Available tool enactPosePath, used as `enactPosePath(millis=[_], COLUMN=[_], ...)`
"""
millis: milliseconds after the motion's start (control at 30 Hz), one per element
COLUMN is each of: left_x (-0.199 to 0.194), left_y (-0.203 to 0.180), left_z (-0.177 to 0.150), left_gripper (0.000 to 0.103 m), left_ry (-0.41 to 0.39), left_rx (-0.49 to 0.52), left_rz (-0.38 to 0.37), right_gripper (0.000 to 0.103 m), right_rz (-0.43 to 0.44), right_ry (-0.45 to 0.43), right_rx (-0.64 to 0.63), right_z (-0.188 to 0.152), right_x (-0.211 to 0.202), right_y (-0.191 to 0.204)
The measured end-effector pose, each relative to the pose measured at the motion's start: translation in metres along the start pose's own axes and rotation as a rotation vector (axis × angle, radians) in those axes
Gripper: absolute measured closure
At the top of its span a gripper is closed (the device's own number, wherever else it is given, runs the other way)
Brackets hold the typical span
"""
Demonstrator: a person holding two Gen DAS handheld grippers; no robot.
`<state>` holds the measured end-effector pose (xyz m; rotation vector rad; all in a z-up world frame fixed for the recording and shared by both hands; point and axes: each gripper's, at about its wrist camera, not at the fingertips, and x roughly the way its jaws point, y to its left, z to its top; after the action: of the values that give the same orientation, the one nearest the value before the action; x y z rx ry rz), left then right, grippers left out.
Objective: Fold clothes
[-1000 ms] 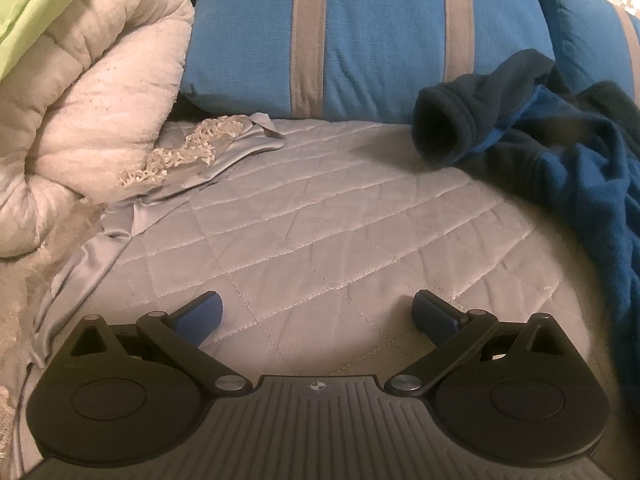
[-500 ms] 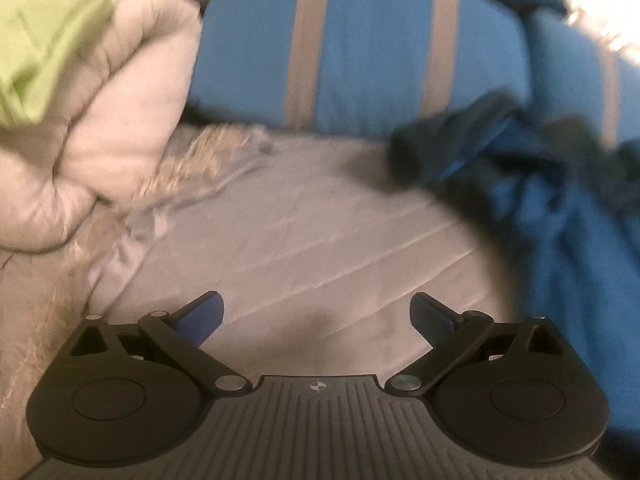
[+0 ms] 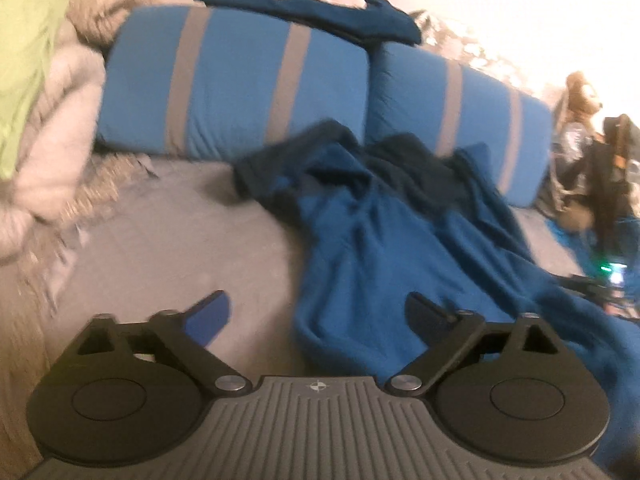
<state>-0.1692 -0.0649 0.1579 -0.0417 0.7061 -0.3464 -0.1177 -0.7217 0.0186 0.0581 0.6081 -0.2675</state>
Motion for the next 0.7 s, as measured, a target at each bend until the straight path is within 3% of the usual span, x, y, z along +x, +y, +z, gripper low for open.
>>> enactPosePath(millis=[133,267,300,433,533,700], left_x=[-0.013,-0.019,-0.020,-0.025,-0.031,-0.063], left_y=[-0.008,-0.015,-0.018,-0.035,-0.045,-0.036], left_z=[-0.014,-0.026,-0.028,-0.033,-0.036,-0.030], left_gripper=[0.025,0.051,0.053,0.082,0.085,0.086], left_ry=[0.070,0.140,0.147,0.162,0.159,0.092], left_rx=[-0.037,-0.071,-0.067,-0.027,0.007,-0.025], left_rz=[-0.031,-0.074,-0.077,-0.064,-0.041,-0.018], right_gripper=[0.000,0.000,0.000,0.000,0.000,0.000], right_rz=[0.002,0.002,0.001,-0.001,-0.001,-0.002], right_ry=[0.000,0.000,0.000,0.000,0.000,0.001], right_rx=[0.001,0.002,0.003,0.004,0.004,0.006], right_z=[0.000,0.000,0.000,0.000,0.000,0.000], right_x=[0.000,0.000,0.000,0.000,0.001,0.000], right_y=[0.000,-0.001,0.000,0.000,0.000,0.000])
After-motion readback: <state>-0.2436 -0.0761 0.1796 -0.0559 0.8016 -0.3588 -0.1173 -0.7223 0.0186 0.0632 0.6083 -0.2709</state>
